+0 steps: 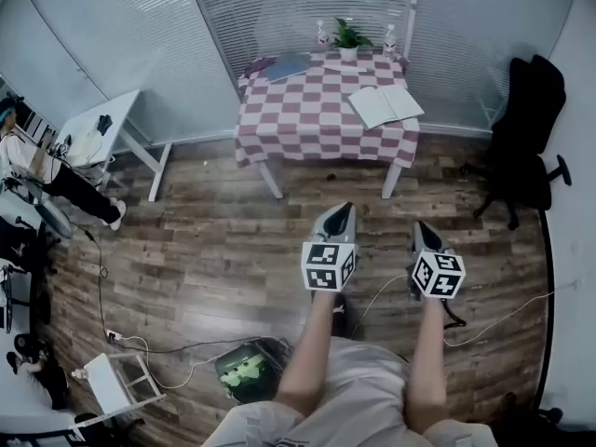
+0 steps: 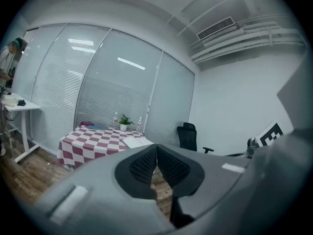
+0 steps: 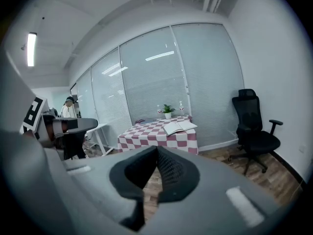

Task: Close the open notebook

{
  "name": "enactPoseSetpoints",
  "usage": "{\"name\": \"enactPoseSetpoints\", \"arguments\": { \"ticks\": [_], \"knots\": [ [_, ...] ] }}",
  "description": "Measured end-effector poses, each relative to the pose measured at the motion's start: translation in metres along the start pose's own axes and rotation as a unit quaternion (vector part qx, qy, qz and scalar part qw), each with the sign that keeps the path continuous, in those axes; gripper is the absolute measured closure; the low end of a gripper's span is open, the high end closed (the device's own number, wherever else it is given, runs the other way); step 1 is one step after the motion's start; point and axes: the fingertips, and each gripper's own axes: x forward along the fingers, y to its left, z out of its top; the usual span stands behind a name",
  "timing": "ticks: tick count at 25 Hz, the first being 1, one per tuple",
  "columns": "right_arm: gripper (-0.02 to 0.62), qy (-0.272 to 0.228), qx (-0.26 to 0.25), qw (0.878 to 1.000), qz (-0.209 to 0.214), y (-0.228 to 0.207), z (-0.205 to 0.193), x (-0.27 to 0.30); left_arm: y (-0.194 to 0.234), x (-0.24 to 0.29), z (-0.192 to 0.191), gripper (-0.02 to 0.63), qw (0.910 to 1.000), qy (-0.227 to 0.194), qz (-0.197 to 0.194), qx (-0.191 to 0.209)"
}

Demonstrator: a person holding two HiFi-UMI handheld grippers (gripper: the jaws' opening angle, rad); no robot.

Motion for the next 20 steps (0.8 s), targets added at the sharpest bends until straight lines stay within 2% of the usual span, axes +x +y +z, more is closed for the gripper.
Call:
{"name": "enactPoseSetpoints", "arguments": {
  "ticks": [5, 12, 16, 20],
  "knots": [
    [0.595, 0.016, 0.016, 1.0, -0.01, -0.008, 0.005, 0.043, 0.036, 0.044, -0.004, 0.597, 0.9996, 0.021, -0.011, -0.014],
    [0.595, 0.034, 0.042, 0.997, -0.049, -0.034, -0.004, 0.071, 0.082, 0.084, -0.021, 0.597, 0.998, 0.047, -0.014, -0.039],
    [0.595, 0.036, 0.047, 0.996, -0.06, -0.047, 0.0, 0.08, 0.093, 0.097, -0.027, 0.597, 0.9974, 0.057, -0.012, -0.043],
    [0.595, 0.027, 0.052, 0.997, -0.054, -0.05, 0.014, 0.1, 0.104, 0.109, -0.023, 0.597, 0.9975, 0.059, -0.006, -0.038]
  ]
}}
